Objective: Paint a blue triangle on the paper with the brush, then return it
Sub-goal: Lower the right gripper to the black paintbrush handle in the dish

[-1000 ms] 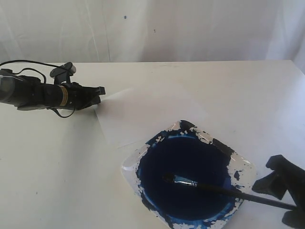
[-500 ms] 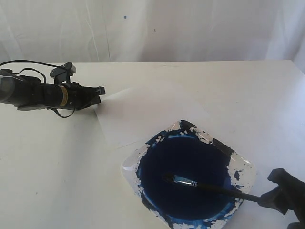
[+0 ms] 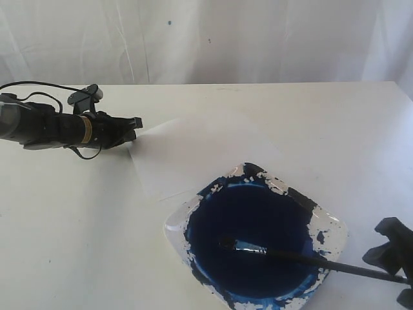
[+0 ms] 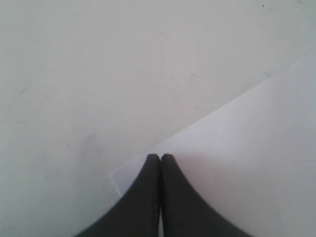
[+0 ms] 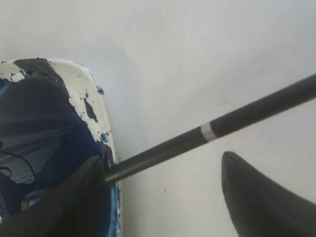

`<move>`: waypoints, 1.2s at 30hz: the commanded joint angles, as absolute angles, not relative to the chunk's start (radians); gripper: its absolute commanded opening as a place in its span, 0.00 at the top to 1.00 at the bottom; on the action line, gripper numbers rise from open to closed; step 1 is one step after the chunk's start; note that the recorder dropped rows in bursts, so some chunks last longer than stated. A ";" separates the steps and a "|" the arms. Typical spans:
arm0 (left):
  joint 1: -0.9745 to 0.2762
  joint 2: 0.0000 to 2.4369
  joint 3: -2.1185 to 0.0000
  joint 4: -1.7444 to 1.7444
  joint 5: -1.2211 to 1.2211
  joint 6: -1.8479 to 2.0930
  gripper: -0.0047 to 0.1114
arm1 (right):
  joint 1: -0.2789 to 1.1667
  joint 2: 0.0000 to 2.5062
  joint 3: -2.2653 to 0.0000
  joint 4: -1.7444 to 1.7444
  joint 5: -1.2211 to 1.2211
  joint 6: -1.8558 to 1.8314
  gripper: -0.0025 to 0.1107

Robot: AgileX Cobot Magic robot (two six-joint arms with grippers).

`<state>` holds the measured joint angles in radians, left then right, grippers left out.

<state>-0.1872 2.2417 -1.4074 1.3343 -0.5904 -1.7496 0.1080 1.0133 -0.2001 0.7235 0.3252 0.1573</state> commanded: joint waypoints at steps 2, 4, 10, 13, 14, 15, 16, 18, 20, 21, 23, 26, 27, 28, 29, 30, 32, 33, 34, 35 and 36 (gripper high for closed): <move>-0.191 2.243 -1.409 1.341 -0.582 -1.750 0.96 | 0.109 1.014 -0.137 0.722 0.216 0.223 0.43; -0.191 2.243 -1.409 1.341 -0.582 -1.750 0.96 | 0.109 1.014 -0.126 0.725 0.157 0.239 0.43; -0.191 2.243 -1.409 1.341 -0.582 -1.750 0.96 | 0.109 1.014 -0.126 0.734 0.089 0.288 0.43; -0.191 2.243 -1.409 1.341 -0.582 -1.750 0.96 | 0.109 1.017 -0.126 0.737 0.095 0.303 0.43; -0.191 2.243 -1.409 1.339 -0.582 -1.750 0.96 | 0.109 1.019 -0.126 0.749 0.095 0.322 0.43; -0.191 2.243 -1.409 1.339 -0.582 -1.750 0.96 | 0.109 1.021 -0.126 0.757 0.095 0.333 0.43; -0.191 2.243 -1.409 1.339 -0.580 -1.750 0.96 | 0.109 1.027 -0.126 0.762 0.090 0.338 0.43; -0.191 2.243 -1.409 1.339 -0.580 -1.750 0.96 | 0.109 1.037 -0.126 0.762 0.088 0.338 0.43; -0.191 2.243 -1.409 1.339 -0.580 -1.750 0.96 | 0.109 1.055 -0.126 0.766 0.087 0.338 0.43; -0.191 2.243 -1.409 1.339 -0.580 -1.750 0.96 | 0.109 1.065 -0.126 0.768 0.087 0.338 0.43; -0.191 2.243 -1.409 1.339 -0.580 -1.750 0.96 | 0.109 1.086 -0.126 0.770 0.083 0.346 0.43; -0.191 2.243 -1.409 1.339 -0.580 -1.750 0.96 | 0.109 1.117 -0.126 0.770 0.069 0.365 0.43; -0.191 2.243 -1.409 1.339 -0.578 -1.750 0.96 | 0.109 1.125 -0.126 0.770 0.061 0.369 0.43; -0.191 2.243 -1.409 1.339 -0.578 -1.750 0.96 | 0.109 1.132 -0.126 0.770 0.056 0.369 0.43; -0.191 2.243 -1.409 1.339 -0.578 -1.750 0.96 | 0.109 1.136 -0.128 0.770 0.056 0.369 0.43; -0.191 2.243 -1.409 1.339 -0.575 -1.750 0.96 | 0.109 1.141 -0.128 0.770 0.052 0.375 0.43; -0.191 2.243 -1.409 1.339 -0.575 -1.750 0.96 | 0.109 1.145 -0.129 0.770 0.047 0.388 0.43; -0.191 2.243 -1.409 1.339 -0.575 -1.750 0.96 | 0.109 1.145 -0.129 0.770 0.042 0.393 0.45; -0.191 2.243 -1.409 1.339 -0.573 -1.750 0.96 | 0.109 1.145 -0.129 0.770 0.038 0.398 0.47; -0.191 2.243 -1.409 1.339 -0.573 -1.750 0.96 | 0.109 1.145 -0.129 0.770 0.038 0.403 0.50; -0.191 2.243 -1.409 1.339 -0.573 -1.750 0.96 | 0.109 1.145 -0.129 0.770 0.038 0.409 0.52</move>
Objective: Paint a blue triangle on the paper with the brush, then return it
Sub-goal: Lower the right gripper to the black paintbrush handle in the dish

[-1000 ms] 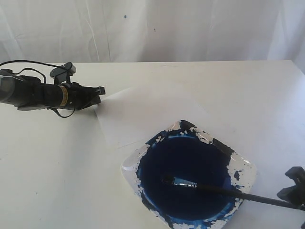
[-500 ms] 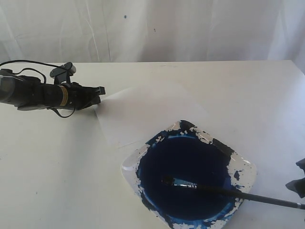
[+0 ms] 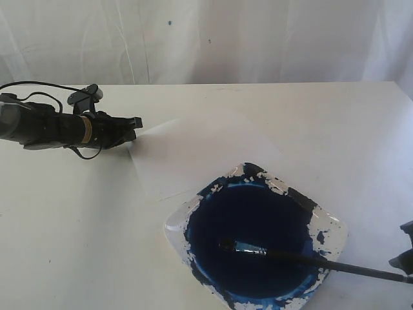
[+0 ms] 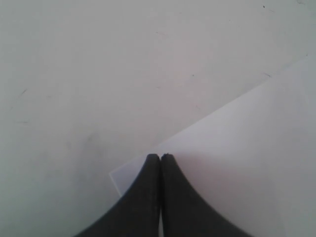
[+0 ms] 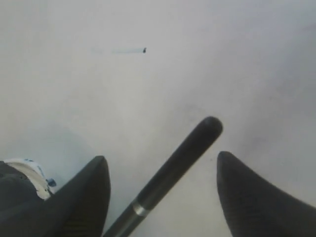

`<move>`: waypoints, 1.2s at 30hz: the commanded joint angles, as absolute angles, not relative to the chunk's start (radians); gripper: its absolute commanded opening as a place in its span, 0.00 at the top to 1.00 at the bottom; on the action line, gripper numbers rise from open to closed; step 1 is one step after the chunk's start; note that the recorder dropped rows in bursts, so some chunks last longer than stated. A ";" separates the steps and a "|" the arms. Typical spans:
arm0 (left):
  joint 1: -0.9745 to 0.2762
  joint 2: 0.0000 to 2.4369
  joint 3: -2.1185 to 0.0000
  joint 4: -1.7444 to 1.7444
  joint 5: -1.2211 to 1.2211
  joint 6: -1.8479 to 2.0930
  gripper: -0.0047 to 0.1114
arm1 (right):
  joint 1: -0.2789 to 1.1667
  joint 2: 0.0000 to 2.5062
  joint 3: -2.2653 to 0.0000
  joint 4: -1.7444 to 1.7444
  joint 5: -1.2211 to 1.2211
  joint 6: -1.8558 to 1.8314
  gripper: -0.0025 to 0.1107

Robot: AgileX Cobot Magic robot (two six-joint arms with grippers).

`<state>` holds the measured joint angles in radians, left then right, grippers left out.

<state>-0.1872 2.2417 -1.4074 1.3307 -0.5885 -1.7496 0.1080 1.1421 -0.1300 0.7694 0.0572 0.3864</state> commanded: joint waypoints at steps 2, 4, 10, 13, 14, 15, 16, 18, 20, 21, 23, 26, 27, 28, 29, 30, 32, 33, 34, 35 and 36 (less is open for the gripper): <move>-0.191 2.243 -1.409 1.336 -0.574 -1.750 0.96 | 0.109 1.145 -0.129 0.770 0.038 0.409 0.56; -0.191 2.243 -1.409 1.336 -0.574 -1.750 0.96 | 0.109 1.145 -0.129 0.770 0.046 0.419 0.57; -0.191 2.243 -1.409 1.332 -0.571 -1.750 0.96 | 0.109 1.145 -0.129 0.770 0.050 0.436 0.57; -0.191 2.243 -1.409 1.332 -0.571 -1.750 0.96 | 0.109 1.145 -0.132 0.770 0.046 0.461 0.57; -0.191 2.243 -1.409 1.332 -0.571 -1.750 0.96 | 0.109 1.145 -0.136 0.770 0.044 0.461 0.57; -0.191 2.243 -1.409 1.332 -0.571 -1.750 0.96 | 0.109 1.145 -0.143 0.770 0.046 0.461 0.57; -0.191 2.243 -1.409 1.332 -0.571 -1.750 0.96 | 0.109 1.145 -0.151 0.770 0.048 0.461 0.57; -0.191 2.243 -1.409 1.332 -0.571 -1.750 0.96 | 0.109 1.145 -0.165 0.770 0.050 0.461 0.57; -0.191 2.243 -1.409 1.332 -0.571 -1.750 0.96 | 0.109 1.145 -0.174 0.770 0.058 0.461 0.57; -0.191 2.243 -1.409 1.332 -0.571 -1.750 0.96 | 0.109 1.145 -0.174 0.770 0.061 0.461 0.57; -0.191 2.243 -1.409 1.332 -0.571 -1.750 0.96 | 0.109 1.145 -0.174 0.770 0.066 0.461 0.57; -0.191 2.243 -1.409 1.332 -0.571 -1.750 0.96 | 0.109 1.145 -0.174 0.770 0.075 0.461 0.57; -0.191 2.243 -1.409 1.332 -0.571 -1.750 0.96 | 0.109 1.145 -0.174 0.774 0.075 0.461 0.57; -0.191 2.243 -1.409 1.332 -0.571 -1.750 0.96 | 0.109 1.145 -0.174 0.774 0.075 0.461 0.57; -0.191 2.243 -1.409 1.332 -0.571 -1.750 0.96 | 0.109 1.145 -0.174 0.774 0.075 0.461 0.57; -0.191 2.243 -1.409 1.332 -0.571 -1.750 0.96 | 0.109 1.145 -0.174 0.774 0.075 0.461 0.57; -0.191 2.243 -1.409 1.332 -0.571 -1.750 0.96 | 0.109 1.149 -0.174 0.774 0.075 0.461 0.57; -0.191 2.243 -1.409 1.332 -0.571 -1.750 0.96 | 0.109 1.154 -0.174 0.774 0.075 0.461 0.57; -0.191 2.243 -1.409 1.332 -0.571 -1.750 0.96 | 0.115 1.162 -0.174 0.774 0.075 0.461 0.57; -0.191 2.243 -1.409 1.330 -0.571 -1.750 0.96 | 0.125 1.173 -0.174 0.785 0.069 0.461 0.57; -0.191 2.243 -1.409 1.330 -0.571 -1.750 0.96 | 0.137 1.184 -0.174 0.799 0.064 0.461 0.58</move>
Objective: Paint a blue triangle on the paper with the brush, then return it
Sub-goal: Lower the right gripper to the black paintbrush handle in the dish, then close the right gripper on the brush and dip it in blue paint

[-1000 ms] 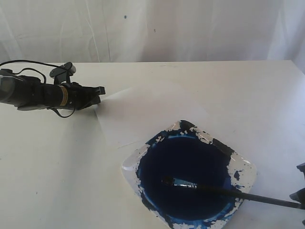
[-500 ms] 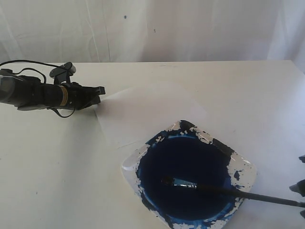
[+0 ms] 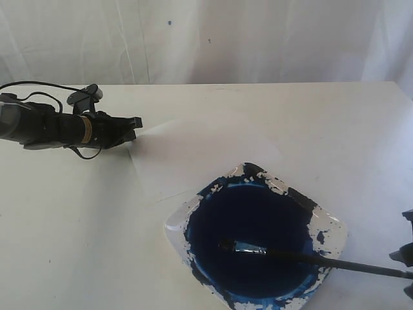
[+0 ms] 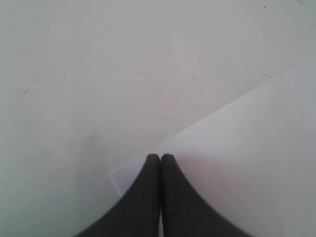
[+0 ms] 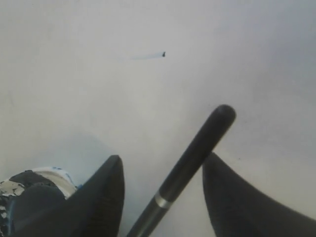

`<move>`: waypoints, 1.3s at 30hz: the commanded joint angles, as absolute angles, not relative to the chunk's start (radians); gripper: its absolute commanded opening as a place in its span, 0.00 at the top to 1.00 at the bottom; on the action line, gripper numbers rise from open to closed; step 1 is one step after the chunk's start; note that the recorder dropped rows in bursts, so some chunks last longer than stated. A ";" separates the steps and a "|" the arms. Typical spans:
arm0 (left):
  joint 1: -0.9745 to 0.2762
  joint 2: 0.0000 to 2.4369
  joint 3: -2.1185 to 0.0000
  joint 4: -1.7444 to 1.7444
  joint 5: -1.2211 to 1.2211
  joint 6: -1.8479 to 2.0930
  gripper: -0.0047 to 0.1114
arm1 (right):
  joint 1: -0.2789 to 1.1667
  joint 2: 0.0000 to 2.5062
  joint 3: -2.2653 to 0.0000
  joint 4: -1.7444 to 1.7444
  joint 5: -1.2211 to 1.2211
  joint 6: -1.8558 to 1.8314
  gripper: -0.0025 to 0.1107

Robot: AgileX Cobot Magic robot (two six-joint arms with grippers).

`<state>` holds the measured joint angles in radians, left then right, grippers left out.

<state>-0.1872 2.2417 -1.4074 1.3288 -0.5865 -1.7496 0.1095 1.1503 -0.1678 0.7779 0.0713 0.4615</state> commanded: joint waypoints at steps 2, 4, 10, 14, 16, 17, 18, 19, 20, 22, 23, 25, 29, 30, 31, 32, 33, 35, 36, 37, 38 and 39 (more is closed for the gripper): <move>-0.191 2.243 -1.409 1.327 -0.571 -1.750 0.96 | 0.170 1.215 -0.174 0.822 0.043 0.461 0.61; -0.191 2.243 -1.409 1.325 -0.571 -1.750 0.96 | 0.204 1.248 -0.181 0.822 0.014 0.476 0.63; -0.191 2.243 -1.409 1.325 -0.571 -1.750 0.96 | 0.268 1.298 -0.219 0.822 -0.029 0.476 0.63; -0.191 2.243 -1.409 1.323 -0.571 -1.750 0.96 | 0.272 1.301 -0.234 0.822 -0.036 0.476 0.68; -0.191 2.243 -1.409 1.323 -0.571 -1.750 0.96 | 0.272 1.301 -0.234 0.822 -0.038 0.476 0.73; -0.191 2.243 -1.409 1.323 -0.571 -1.750 0.96 | 0.272 1.301 -0.234 0.822 -0.043 0.476 0.75; -0.191 2.243 -1.409 1.320 -0.571 -1.750 0.96 | 0.272 1.301 -0.234 0.814 -0.044 0.476 0.78; -0.191 2.243 -1.409 1.316 -0.571 -1.750 0.96 | 0.272 1.301 -0.234 0.814 -0.050 0.476 0.80; -0.191 2.243 -1.409 1.316 -0.571 -1.750 0.96 | 0.272 1.301 -0.234 0.814 -0.053 0.476 0.82; -0.191 2.243 -1.409 1.317 -0.573 -1.750 0.96 | 0.272 1.301 -0.234 0.814 -0.065 0.476 0.86; -0.191 2.243 -1.409 1.317 -0.573 -1.750 0.96 | 0.272 1.301 -0.234 0.814 -0.072 0.476 0.88; -0.191 2.243 -1.409 1.317 -0.573 -1.750 0.96 | 0.272 1.301 -0.234 0.812 -0.086 0.476 0.91; -0.191 2.243 -1.409 1.317 -0.573 -1.750 0.96 | 0.272 1.301 -0.234 0.812 -0.123 0.476 0.94; -0.191 2.243 -1.409 1.317 -0.573 -1.750 0.96 | 0.272 1.301 -0.234 0.812 -0.136 0.476 0.94; -0.191 2.243 -1.409 1.317 -0.573 -1.750 0.96 | 0.272 1.301 -0.234 0.812 -0.148 0.476 0.94; -0.191 2.243 -1.409 1.317 -0.573 -1.750 0.96 | 0.272 1.301 -0.234 0.812 -0.159 0.476 0.94; -0.191 2.243 -1.409 1.317 -0.573 -1.750 0.96 | 0.272 1.301 -0.234 0.812 -0.170 0.476 0.94; -0.191 2.243 -1.409 1.317 -0.573 -1.750 0.96 | 0.272 1.301 -0.234 0.812 -0.198 0.476 0.95; -0.191 2.243 -1.409 1.317 -0.573 -1.750 0.96 | 0.272 1.301 -0.234 0.812 -0.209 0.476 0.95; -0.191 2.243 -1.409 1.317 -0.573 -1.750 0.96 | 0.272 1.301 -0.234 0.812 -0.224 0.476 0.96; -0.191 2.243 -1.409 1.317 -0.573 -1.750 0.96 | 0.272 1.301 -0.234 0.812 -0.239 0.476 0.96; -0.191 2.243 -1.409 1.317 -0.573 -1.750 0.96 | 0.272 1.301 -0.234 0.812 -0.255 0.476 0.97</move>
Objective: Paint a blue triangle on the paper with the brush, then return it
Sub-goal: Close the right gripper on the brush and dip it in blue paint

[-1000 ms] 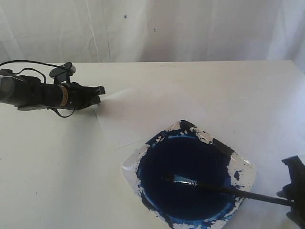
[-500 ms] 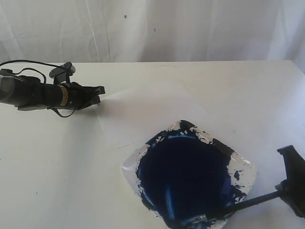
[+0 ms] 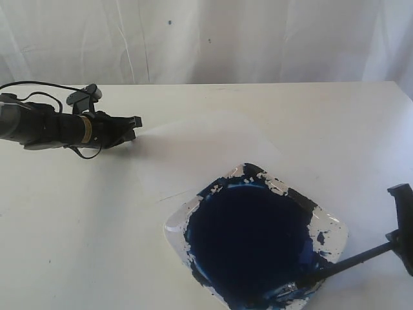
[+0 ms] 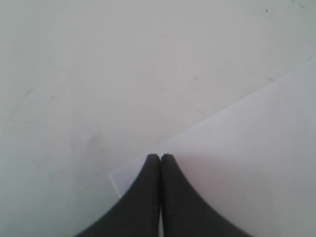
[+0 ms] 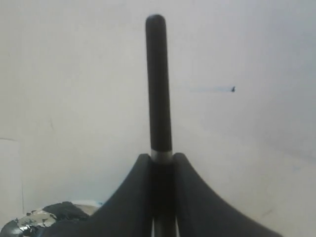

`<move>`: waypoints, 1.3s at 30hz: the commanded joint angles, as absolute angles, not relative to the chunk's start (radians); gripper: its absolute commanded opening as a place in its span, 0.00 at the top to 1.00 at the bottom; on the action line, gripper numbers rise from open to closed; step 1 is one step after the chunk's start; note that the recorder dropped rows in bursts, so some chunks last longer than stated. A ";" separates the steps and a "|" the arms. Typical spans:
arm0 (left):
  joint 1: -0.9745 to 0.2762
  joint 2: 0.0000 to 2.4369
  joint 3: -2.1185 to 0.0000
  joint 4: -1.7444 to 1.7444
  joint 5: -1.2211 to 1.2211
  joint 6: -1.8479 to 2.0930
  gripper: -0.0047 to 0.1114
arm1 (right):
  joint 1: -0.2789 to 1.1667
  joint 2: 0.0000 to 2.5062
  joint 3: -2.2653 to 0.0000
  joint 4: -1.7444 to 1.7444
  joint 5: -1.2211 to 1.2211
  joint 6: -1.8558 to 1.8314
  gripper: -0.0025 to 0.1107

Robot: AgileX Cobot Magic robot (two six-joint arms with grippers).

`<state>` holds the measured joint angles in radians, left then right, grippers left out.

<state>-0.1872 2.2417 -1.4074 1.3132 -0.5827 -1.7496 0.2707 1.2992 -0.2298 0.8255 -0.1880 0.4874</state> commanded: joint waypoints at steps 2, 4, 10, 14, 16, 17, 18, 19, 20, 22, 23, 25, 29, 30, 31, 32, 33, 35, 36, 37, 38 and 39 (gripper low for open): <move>-0.191 2.243 -1.409 1.317 -0.573 -1.750 0.96 | 0.273 1.301 -0.234 0.804 -0.296 0.476 0.98; -0.191 2.243 -1.409 1.317 -0.573 -1.750 0.96 | 0.299 1.301 -0.241 0.751 -0.358 0.498 0.98; -0.191 2.243 -1.409 1.317 -0.575 -1.750 0.96 | 0.340 1.307 -0.283 0.444 -0.596 0.632 0.98; -0.191 2.243 -1.409 1.317 -0.580 -1.750 0.96 | 0.340 1.371 -0.298 0.272 -0.755 0.568 0.98; -0.191 2.243 -1.409 1.317 -0.580 -1.750 0.96 | 0.340 1.411 -0.317 0.254 -0.766 0.512 0.98; -0.191 2.243 -1.409 1.317 -0.580 -1.750 0.96 | 0.340 1.425 -0.326 0.247 -0.771 0.490 0.98; -0.191 2.243 -1.409 1.317 -0.580 -1.750 0.96 | 0.340 1.439 -0.335 0.221 -0.801 0.460 0.98; -0.191 2.243 -1.409 1.317 -0.580 -1.750 0.96 | 0.340 1.446 -0.340 0.209 -0.815 0.436 0.98; -0.191 2.243 -1.409 1.317 -0.580 -1.750 0.96 | 0.340 1.446 -0.343 0.209 -0.838 0.400 0.98; -0.191 2.243 -1.409 1.317 -0.581 -1.750 0.96 | 0.340 1.446 -0.352 0.207 -0.856 0.350 0.98; -0.191 2.243 -1.409 1.317 -0.581 -1.750 0.96 | 0.340 1.446 -0.353 0.207 -0.881 0.320 0.98; -0.191 2.243 -1.409 1.317 -0.581 -1.750 0.96 | 0.340 1.446 -0.353 0.207 -0.919 0.310 0.98; -0.191 2.243 -1.409 1.317 -0.581 -1.750 0.96 | 0.340 1.446 -0.353 0.203 -0.975 0.342 0.98; -0.191 2.243 -1.409 1.317 -0.581 -1.750 0.96 | 0.340 1.446 -0.353 0.203 -0.988 0.352 0.98; -0.191 2.243 -1.409 1.317 -0.581 -1.750 0.96 | 0.340 1.446 -0.353 0.201 -1.005 0.362 0.98; -0.191 2.243 -1.409 1.317 -0.581 -1.750 0.96 | 0.340 1.446 -0.353 0.201 -1.021 0.367 0.98; -0.191 2.243 -1.409 1.317 -0.581 -1.750 0.96 | 0.340 1.446 -0.353 0.201 -1.040 0.367 0.98; -0.191 2.243 -1.409 1.317 -0.581 -1.750 0.96 | 0.340 1.446 -0.353 0.201 -1.080 0.367 0.98; -0.191 2.243 -1.409 1.317 -0.581 -1.750 0.96 | 0.340 1.446 -0.353 0.201 -1.095 0.365 0.98; -0.191 2.243 -1.409 1.317 -0.581 -1.750 0.96 | 0.340 1.446 -0.353 0.201 -1.107 0.361 0.98; -0.191 2.243 -1.409 1.317 -0.581 -1.750 0.96 | 0.340 1.446 -0.353 0.203 -1.109 0.356 0.98; -0.191 2.243 -1.409 1.317 -0.581 -1.750 0.96 | 0.340 1.446 -0.358 0.205 -1.104 0.338 0.98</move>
<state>-0.1872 2.2417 -1.4074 1.3089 -0.5827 -1.7496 0.3380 1.4458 -0.3500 0.2061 -1.0738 0.3598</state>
